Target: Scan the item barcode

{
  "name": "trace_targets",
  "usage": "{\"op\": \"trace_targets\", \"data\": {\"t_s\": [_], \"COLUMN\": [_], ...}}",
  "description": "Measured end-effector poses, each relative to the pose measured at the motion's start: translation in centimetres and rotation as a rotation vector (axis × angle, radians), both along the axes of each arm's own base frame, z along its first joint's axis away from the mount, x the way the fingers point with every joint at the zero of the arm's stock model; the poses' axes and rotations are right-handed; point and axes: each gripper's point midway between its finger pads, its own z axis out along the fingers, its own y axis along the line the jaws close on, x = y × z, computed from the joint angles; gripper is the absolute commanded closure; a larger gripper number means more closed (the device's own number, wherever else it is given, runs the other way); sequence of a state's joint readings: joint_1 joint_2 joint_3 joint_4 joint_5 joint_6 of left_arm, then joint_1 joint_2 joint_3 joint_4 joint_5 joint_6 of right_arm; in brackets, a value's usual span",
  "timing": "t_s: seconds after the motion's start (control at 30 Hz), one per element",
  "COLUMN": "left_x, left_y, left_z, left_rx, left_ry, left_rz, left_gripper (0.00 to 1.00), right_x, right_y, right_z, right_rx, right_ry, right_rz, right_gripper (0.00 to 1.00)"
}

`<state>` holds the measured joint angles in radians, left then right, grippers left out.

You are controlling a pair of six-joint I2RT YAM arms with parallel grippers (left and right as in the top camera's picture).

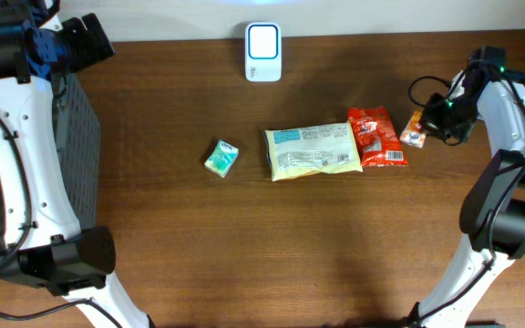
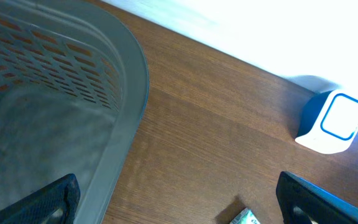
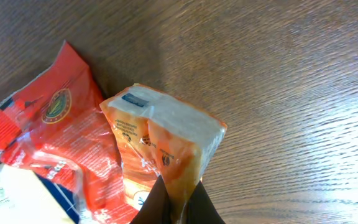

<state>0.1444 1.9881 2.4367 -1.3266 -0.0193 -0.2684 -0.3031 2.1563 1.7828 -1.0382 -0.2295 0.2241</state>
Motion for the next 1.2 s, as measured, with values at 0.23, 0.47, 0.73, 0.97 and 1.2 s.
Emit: {"op": "trace_targets", "data": {"t_s": [0.23,0.47,0.73,0.97,1.2], "left_x": [0.0,0.0,0.0,0.0,0.0], "left_y": [0.0,0.0,0.0,0.0,0.0], "left_z": [0.0,0.0,0.0,0.0,0.0], "left_rx": [0.000,0.000,0.000,0.000,0.000], "left_ry": [0.000,0.000,0.000,0.000,0.000], "left_rz": [0.000,0.000,0.000,0.000,0.000], "left_gripper": [0.01,0.01,0.01,0.01,0.01], "right_x": [2.3,-3.4,-10.1,-4.5,1.6], "right_y": [-5.7,-21.9,-30.1,-23.0,-4.6], "right_z": [0.8,1.5,1.3,2.3,8.9], "right_rx": [-0.064,-0.248,-0.297,0.028,0.123], "right_ry": [-0.145,-0.181,-0.168,-0.333,-0.409], "right_rz": [-0.095,-0.423,-0.625,-0.461,0.095], "right_gripper": [0.96,0.96,0.01,0.01,0.01]}}
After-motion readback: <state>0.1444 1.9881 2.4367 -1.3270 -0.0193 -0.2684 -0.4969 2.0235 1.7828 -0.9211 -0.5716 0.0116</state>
